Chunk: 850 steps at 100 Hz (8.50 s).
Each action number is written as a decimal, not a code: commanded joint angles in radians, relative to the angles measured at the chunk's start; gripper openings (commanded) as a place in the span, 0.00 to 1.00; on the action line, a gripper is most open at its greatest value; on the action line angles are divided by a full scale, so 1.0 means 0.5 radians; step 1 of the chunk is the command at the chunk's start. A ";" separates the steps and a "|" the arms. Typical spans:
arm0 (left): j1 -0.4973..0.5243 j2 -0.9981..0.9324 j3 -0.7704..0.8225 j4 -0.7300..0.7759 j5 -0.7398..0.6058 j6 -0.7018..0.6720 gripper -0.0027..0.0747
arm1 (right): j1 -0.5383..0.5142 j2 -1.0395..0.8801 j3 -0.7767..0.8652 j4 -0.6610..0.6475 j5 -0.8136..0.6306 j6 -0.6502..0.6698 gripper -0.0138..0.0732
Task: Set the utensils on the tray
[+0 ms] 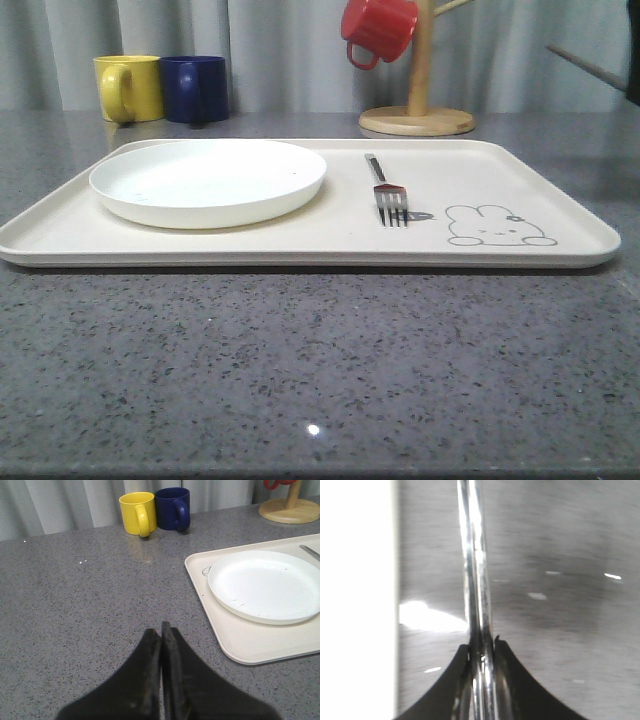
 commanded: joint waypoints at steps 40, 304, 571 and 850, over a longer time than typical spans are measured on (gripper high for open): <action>-0.015 0.022 -0.046 -0.012 -0.148 -0.018 0.01 | 0.456 0.121 -0.061 0.339 -0.293 0.616 0.08; -0.015 0.022 -0.046 -0.012 -0.148 -0.018 0.01 | -0.793 0.309 -0.061 -0.169 -0.129 -0.058 0.57; -0.015 0.022 -0.046 -0.012 -0.148 -0.018 0.01 | 0.197 0.250 -0.068 0.363 -0.282 0.530 0.49; -0.015 0.026 -0.046 -0.012 -0.145 -0.018 0.01 | -0.316 -3.439 3.188 -0.126 -2.363 -0.032 0.09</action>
